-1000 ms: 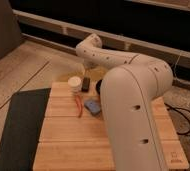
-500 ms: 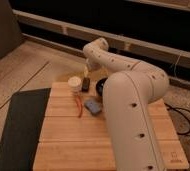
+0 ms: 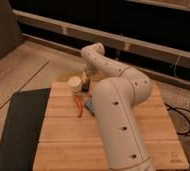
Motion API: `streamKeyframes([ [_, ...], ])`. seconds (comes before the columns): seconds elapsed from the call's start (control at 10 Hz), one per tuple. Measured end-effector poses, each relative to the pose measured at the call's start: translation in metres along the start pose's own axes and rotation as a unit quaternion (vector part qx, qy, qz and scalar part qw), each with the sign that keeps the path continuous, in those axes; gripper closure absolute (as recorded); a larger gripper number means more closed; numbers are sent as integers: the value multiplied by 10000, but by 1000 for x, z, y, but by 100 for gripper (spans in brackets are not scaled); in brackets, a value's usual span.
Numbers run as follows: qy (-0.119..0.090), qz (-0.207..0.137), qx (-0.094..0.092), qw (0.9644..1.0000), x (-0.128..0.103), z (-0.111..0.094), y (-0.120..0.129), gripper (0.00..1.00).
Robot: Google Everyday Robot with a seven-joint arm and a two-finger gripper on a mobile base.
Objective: Place the eraser on the white sponge
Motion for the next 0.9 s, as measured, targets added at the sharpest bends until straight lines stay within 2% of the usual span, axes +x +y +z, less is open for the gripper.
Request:
streamKeyframes([
  [0.1,46,19,-73,10000,0,5,1,35],
  [0.6,66,292,-698,9971,-8,35,14,35],
  [0.9,148,382,-833,9957,-4,48,13,37],
])
